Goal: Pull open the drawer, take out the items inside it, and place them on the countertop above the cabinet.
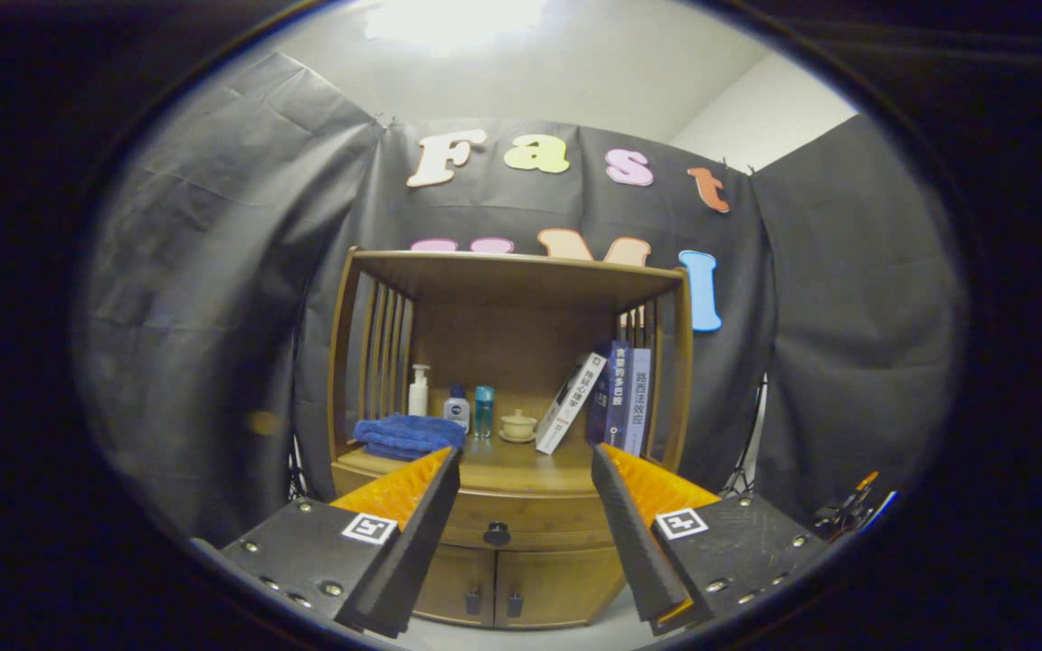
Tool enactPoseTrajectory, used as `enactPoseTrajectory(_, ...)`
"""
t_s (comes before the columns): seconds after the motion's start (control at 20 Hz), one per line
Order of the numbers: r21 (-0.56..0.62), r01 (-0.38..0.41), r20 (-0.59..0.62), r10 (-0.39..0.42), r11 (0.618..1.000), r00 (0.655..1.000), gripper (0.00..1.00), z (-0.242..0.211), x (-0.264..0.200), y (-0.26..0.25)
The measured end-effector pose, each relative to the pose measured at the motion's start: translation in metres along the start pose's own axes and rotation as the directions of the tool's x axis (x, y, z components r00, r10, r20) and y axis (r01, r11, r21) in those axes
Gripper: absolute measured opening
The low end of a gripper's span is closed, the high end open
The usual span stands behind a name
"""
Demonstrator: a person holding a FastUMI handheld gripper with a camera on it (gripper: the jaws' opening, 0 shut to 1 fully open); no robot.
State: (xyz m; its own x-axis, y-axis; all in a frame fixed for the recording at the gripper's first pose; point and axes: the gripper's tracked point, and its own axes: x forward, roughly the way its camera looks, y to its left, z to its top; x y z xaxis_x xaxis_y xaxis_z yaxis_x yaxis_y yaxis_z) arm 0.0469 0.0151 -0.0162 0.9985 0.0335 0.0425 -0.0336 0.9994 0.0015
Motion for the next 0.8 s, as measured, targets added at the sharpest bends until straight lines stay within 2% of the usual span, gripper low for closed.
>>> enactPoseTrajectory(0.35, 0.109, -0.017, -0.053, 0.023, 0.994, 0.998, 0.88, -0.054, 0.066, 0.030)
enactPoseTrajectory(0.5, 0.161, 0.017, -0.096, -0.002, 0.987, 0.995, 0.88, -0.091, 0.090, 0.034)
enactPoseTrajectory(0.6, 0.153, 0.031, -0.142, -0.009, 0.988, 0.990, 0.89, -0.117, 0.100, 0.040)
enactPoseTrajectory(0.8, 0.193, -0.002, -0.190, 0.039, 0.981, 0.981, 0.89, -0.156, 0.121, 0.062)
